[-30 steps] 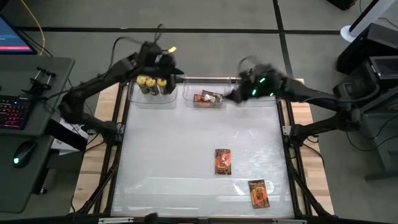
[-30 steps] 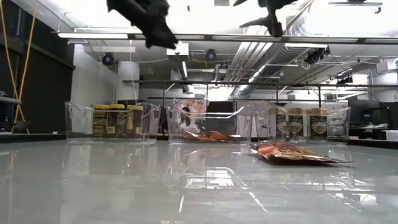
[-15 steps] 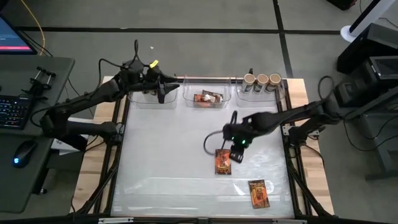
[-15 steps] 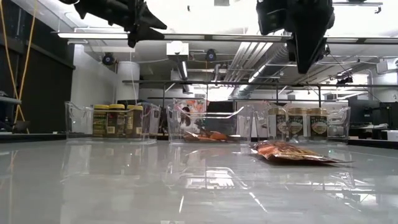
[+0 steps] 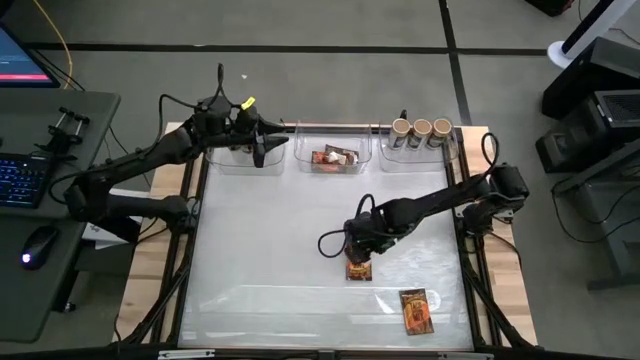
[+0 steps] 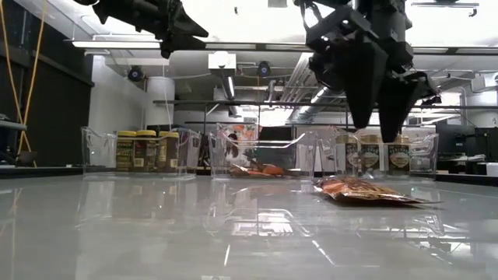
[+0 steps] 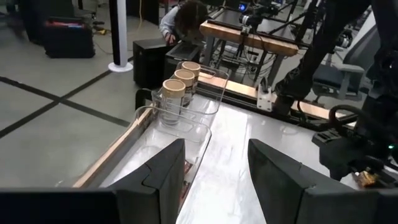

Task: Sort spices by type
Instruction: Put the top orange seasoning pack into the middle transparent bin

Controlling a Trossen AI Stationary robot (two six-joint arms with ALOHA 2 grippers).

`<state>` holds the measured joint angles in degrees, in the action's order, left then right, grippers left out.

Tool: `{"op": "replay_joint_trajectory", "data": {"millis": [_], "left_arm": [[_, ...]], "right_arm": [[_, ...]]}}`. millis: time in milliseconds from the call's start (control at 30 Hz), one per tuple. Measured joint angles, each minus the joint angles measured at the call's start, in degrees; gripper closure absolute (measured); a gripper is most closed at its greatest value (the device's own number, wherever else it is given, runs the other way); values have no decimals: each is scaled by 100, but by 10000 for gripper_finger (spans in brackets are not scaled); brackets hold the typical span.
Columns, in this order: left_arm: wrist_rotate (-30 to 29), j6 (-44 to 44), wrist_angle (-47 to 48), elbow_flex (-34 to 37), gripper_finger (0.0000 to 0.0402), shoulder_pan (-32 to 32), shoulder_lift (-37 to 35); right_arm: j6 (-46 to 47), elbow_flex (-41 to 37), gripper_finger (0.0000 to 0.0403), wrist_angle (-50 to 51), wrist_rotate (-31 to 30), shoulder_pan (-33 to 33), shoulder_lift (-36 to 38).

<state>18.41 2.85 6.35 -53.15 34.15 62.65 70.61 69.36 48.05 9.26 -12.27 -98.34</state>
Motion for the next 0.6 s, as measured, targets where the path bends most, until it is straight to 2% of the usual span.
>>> {"op": "replay_joint_trajectory", "data": {"millis": [133, 267, 467, 600], "left_arm": [[2, -149, 8, 0, 241, 0, 0], [3, -203, 34, -2, 241, 0, 0], [4, -201, 151, -4, 241, 0, 0], [7, -202, 331, -4, 241, 0, 0]], "right_arm": [[666, 0, 76, -261, -69, -142, -45], [1295, 0, 30, -424, -362, -218, -45], [1794, 0, 14, -595, -470, -141, -241], [1966, 0, 13, -1000, -237, -78, -604]]}}
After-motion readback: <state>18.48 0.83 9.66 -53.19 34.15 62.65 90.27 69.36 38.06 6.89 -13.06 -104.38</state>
